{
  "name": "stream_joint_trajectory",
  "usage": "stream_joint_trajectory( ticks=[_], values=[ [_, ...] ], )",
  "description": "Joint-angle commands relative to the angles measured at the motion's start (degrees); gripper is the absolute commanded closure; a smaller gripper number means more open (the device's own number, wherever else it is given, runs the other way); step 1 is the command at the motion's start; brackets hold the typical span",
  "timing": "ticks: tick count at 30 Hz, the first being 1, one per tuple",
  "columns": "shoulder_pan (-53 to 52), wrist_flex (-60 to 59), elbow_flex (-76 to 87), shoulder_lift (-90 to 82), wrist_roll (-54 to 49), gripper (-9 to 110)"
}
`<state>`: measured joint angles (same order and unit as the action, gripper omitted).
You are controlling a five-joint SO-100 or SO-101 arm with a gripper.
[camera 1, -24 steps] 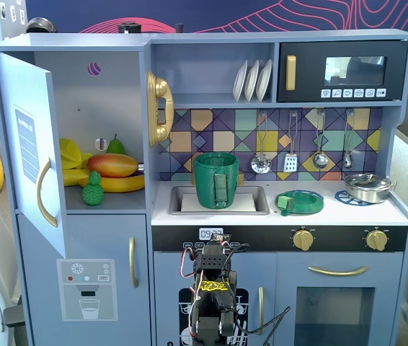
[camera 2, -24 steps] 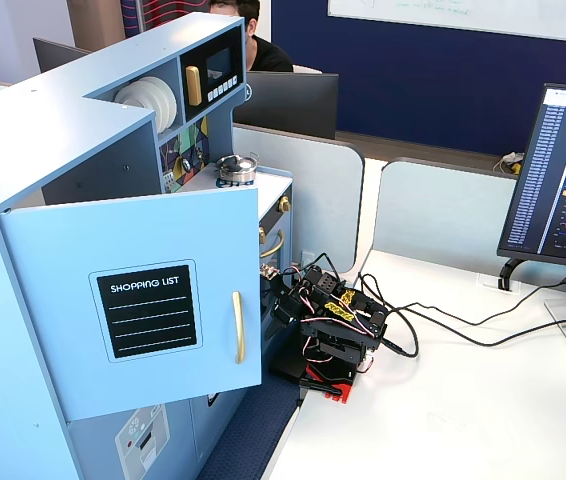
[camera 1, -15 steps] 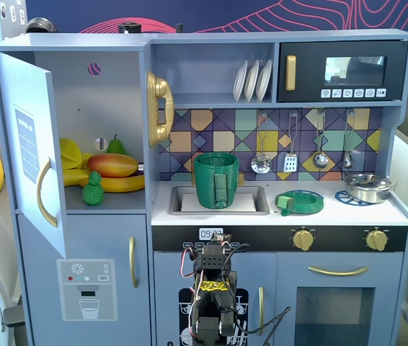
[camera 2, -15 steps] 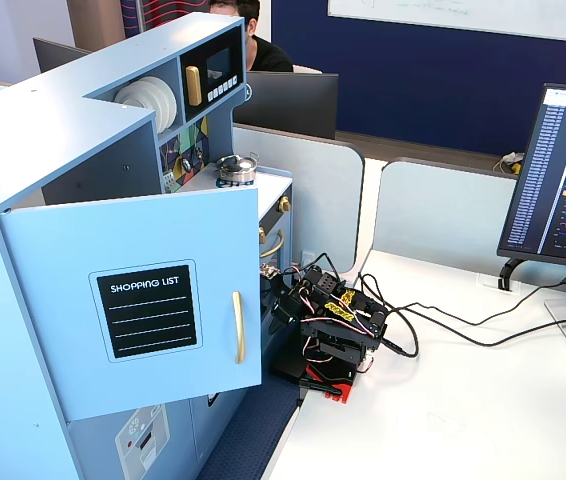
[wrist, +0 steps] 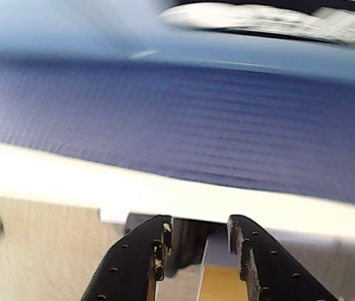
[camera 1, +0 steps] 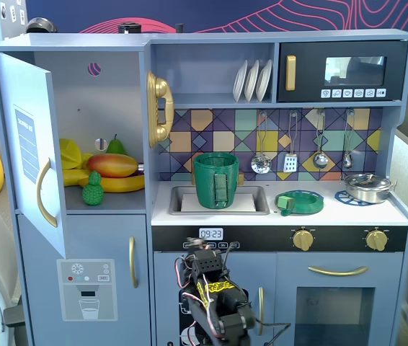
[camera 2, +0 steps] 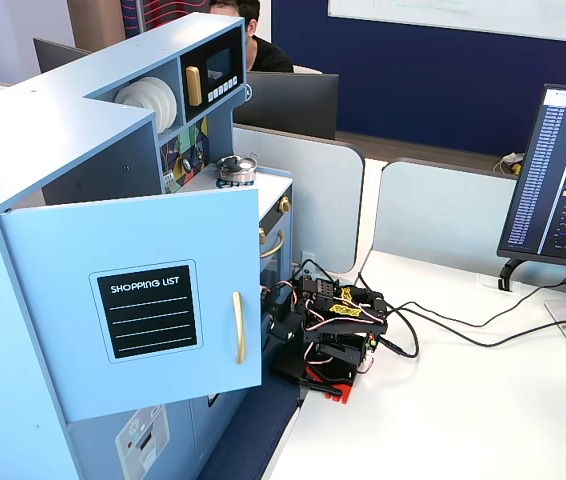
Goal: Pick up the green pineapple from the left cabinet and place it in the green recipient
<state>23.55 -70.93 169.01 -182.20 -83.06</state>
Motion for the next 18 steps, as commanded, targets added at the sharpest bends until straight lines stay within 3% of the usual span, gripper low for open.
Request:
stream_joint_trajectory(
  ticks=[1,7,13,18],
  values=[
    [6.94,19.07,-5.1,1.32,-6.94,98],
    [17.05,45.26,-15.21,14.33,-10.81,88],
    [18.63,56.6,-22.94,23.55,-7.21,69],
    [19.42,67.85,-26.19,30.06,-5.45,63]
  ],
)
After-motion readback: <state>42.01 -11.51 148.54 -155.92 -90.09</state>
